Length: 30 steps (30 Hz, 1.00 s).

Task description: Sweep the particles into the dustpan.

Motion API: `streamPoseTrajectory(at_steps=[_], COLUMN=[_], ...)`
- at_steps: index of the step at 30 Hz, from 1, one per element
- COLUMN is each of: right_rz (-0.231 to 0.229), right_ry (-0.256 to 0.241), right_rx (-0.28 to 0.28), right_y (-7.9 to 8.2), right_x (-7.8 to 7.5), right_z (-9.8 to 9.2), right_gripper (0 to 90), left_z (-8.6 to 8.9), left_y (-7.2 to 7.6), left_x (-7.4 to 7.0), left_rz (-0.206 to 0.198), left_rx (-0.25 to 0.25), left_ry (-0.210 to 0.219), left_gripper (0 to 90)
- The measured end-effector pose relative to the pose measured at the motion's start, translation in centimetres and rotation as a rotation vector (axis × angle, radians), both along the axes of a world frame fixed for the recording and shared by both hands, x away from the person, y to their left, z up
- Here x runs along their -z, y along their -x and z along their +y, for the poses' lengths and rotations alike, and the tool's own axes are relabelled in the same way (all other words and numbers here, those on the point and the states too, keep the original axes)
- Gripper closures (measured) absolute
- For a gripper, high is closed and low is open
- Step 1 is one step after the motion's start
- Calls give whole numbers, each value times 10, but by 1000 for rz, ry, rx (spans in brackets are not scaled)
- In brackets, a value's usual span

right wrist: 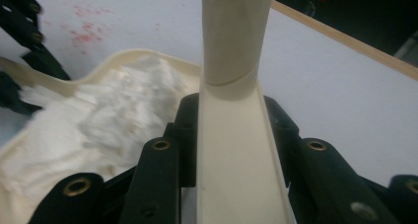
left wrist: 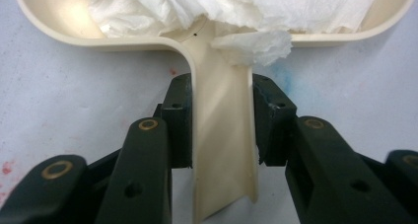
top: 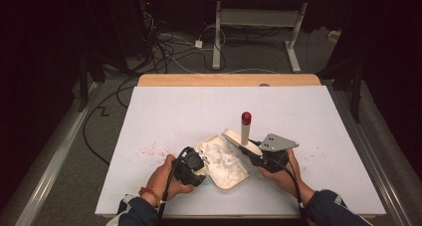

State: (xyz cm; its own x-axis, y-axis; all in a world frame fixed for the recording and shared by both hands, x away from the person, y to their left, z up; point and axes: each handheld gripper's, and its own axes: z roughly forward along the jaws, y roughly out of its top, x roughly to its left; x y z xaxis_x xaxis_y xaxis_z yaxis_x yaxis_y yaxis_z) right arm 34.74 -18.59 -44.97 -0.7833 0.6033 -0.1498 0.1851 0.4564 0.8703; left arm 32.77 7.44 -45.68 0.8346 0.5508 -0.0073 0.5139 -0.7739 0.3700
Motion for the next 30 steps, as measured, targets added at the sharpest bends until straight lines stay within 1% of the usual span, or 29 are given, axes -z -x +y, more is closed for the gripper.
streamPoseTrajectory(at_steps=[1,2,3,4,5,7,8,12,15,19,20,21,23,25,26,27,29,30], right_rz=[9,10,-1,-2,17,18,0,-36,-36,-42,-46,-41,-29,-31,-16,-5,-1,6], right_ry=[-9,-13,-12,-22,-45,-66,-62,-63,-87,-105,-100,-101,-101,-82,-81,-75,-50,-47], right_rx=[-18,-22,-27,-38,-47,-53,-56,-39,-24,-11,-5,-1,-9,2,-12,-11,-3,-3], right_y=[2,4,6,7,8,10,11,11,10,11,11,12,13,16,16,17,19,21], right_x=[-1,-1,-2,-2,-4,-8,-10,-20,-26,-35,-36,-38,-40,-41,-42,-42,-42,-41], right_z=[4,8,11,13,14,15,15,9,1,-12,-15,-18,-25,-31,-35,-37,-43,-46], right_gripper=[679,678,679,679,679,679,679,679,679,679,679,679,679,678,679,679,679,679], left_z=[-1,-1,-1,-1,-1,-1,0,0,0,0,1,1,1,1,1,1,1,1], left_y=[0,-1,-1,-1,-1,-1,-1,-1,-1,-2,-2,-1,-2,-2,-2,-2,-2,-2], left_x=[0,0,0,0,0,0,1,1,0,1,1,1,1,1,1,1,1,1], left_rz=[0,0,2,1,2,5,5,3,-2,-2,-1,2,4,5,6,5,4,5], left_rx=[-2,-1,-1,-2,-2,-3,-3,-3,0,2,1,-1,0,1,-1,0,1,0], left_ry=[1,2,3,5,5,11,13,14,10,10,13,17,17,18,20,20,20,21], left_gripper=[626,626,626,626,626,626,626,626,627,627,627,627,627,627,627,627,627,627])
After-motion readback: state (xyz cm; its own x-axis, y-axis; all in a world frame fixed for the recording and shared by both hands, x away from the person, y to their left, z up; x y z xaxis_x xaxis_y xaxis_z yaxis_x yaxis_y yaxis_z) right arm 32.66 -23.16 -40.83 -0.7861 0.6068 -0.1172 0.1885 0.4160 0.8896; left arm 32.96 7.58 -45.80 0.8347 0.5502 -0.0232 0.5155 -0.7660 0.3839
